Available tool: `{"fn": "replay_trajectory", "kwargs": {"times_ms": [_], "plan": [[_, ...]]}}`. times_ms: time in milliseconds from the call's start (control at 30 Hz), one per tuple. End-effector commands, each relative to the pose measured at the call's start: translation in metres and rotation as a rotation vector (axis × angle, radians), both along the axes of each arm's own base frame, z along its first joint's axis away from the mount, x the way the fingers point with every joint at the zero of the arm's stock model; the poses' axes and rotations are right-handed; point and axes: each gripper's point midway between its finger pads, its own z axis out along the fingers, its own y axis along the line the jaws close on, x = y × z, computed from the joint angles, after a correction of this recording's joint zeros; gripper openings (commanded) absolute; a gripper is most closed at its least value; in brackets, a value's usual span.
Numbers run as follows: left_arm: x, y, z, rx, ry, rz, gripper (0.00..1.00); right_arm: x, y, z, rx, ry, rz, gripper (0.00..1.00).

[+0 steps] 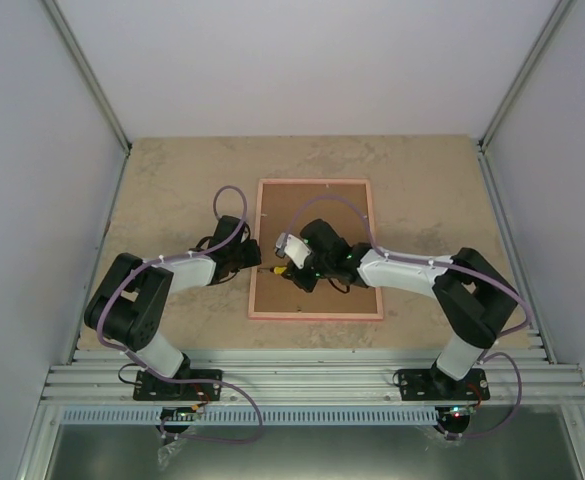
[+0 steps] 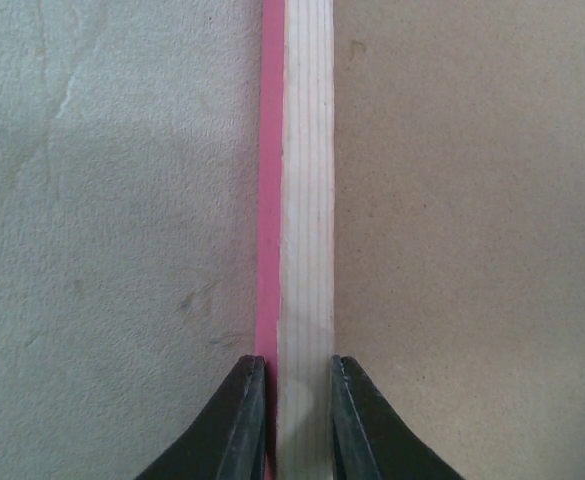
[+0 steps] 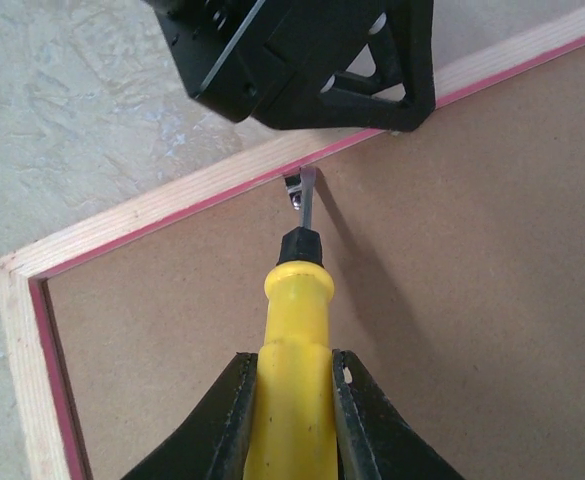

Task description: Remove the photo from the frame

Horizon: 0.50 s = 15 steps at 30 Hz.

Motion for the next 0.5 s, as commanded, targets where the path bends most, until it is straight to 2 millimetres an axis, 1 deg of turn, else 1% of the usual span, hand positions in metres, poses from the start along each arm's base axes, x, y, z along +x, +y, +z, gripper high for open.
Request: {"fn": "replay_trajectory", "kwargs": {"times_ms": [0,200,467], "plan": [[-0.025,0.002,-0.027,0.010,0.139,-0.009,0.13,0.009,0.004,-0.003,-0.015,0.009,-0.028,0.00],[-0.026,0.002,-0.027,0.006,0.139,-0.011,0.13,0.008,0.003,-0.007,-0.035,0.029,-0.020,0.00],[-0.025,0.002,-0.027,0.009,0.140,-0.009,0.13,-0.009,0.003,-0.018,-0.093,0.151,0.035,0.00]]}}
